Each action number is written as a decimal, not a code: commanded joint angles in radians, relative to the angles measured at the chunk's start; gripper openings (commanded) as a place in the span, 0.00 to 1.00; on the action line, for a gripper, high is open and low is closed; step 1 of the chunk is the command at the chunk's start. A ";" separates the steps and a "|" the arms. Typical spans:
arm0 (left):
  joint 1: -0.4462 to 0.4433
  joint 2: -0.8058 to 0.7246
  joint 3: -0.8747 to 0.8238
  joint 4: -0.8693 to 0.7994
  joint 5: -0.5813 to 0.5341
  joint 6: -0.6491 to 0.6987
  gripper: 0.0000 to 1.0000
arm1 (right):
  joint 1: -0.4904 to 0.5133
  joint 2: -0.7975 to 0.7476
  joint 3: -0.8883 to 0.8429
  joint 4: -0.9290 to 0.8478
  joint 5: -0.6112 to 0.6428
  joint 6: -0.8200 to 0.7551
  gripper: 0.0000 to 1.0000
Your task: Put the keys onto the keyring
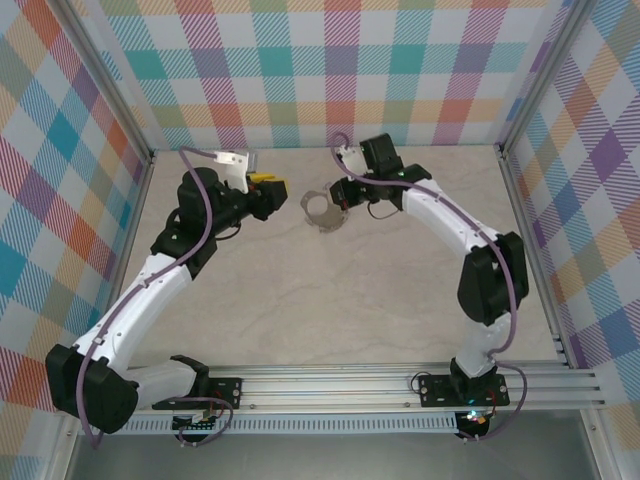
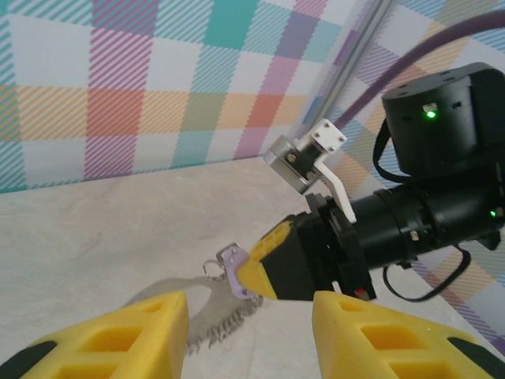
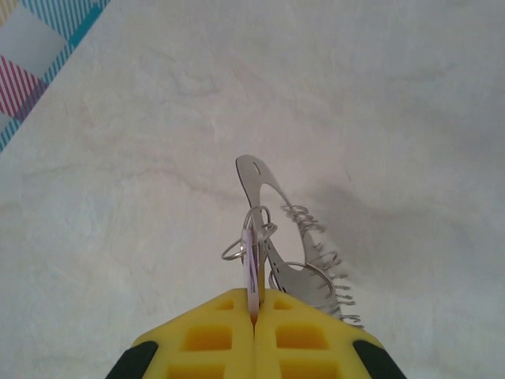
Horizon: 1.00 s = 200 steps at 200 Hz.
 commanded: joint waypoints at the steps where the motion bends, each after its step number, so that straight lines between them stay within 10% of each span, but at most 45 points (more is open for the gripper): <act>1: 0.030 -0.021 -0.012 -0.015 -0.002 -0.002 0.45 | -0.013 0.071 0.133 -0.025 -0.034 -0.032 0.00; 55: 0.051 -0.023 -0.011 -0.019 0.015 -0.008 0.46 | -0.015 0.227 0.251 -0.055 -0.098 -0.002 0.00; 200: 0.051 -0.064 -0.095 -0.008 0.034 -0.150 0.48 | 0.155 0.090 -0.440 0.362 -0.134 0.293 0.00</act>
